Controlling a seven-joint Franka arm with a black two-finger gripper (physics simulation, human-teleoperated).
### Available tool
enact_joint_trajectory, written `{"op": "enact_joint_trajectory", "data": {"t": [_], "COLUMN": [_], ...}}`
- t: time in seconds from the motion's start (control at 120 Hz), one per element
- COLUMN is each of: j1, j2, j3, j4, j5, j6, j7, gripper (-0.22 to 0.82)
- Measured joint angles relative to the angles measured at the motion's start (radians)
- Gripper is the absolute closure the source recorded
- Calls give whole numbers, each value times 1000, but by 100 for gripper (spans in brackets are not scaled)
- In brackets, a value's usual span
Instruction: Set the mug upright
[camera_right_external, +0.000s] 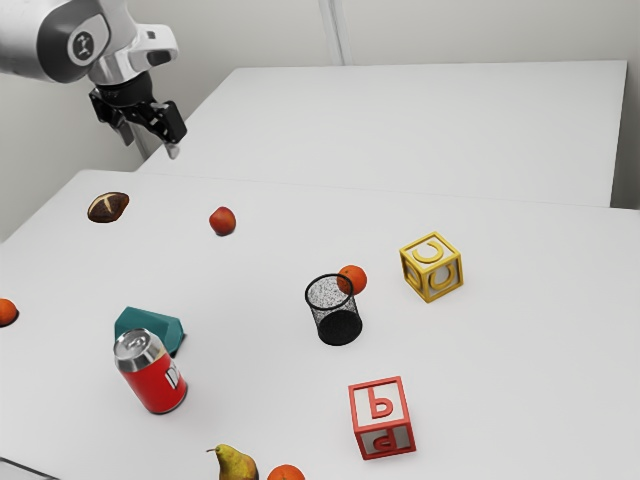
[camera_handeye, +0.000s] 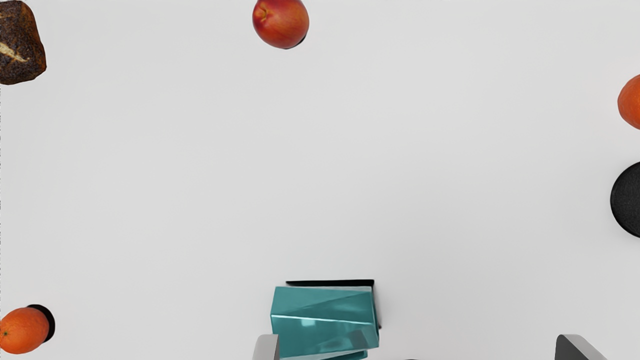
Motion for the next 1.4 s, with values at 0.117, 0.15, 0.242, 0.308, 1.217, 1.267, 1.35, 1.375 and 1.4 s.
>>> {"op": "enact_joint_trajectory", "data": {"t": [0.117,0.15,0.242,0.308,1.217,1.267,1.35,1.375,1.4], "j1": [3,11,59,116,675,660,640,639,639], "j2": [0,-2,-14,-14,185,203,236,245,251], "j3": [0,0,0,-1,-1,-1,-1,-1,-1], "j4": [-2,-4,-13,-26,-371,-366,-351,-346,-342], "j5": [2,2,-1,-6,-528,-545,-575,-583,-590], "j6": [4,6,10,12,-70,-59,-44,-41,-37], "j7": [6,8,12,15,269,288,316,324,331], "gripper": [0,0,0,0,0,0,0,0,0]}}
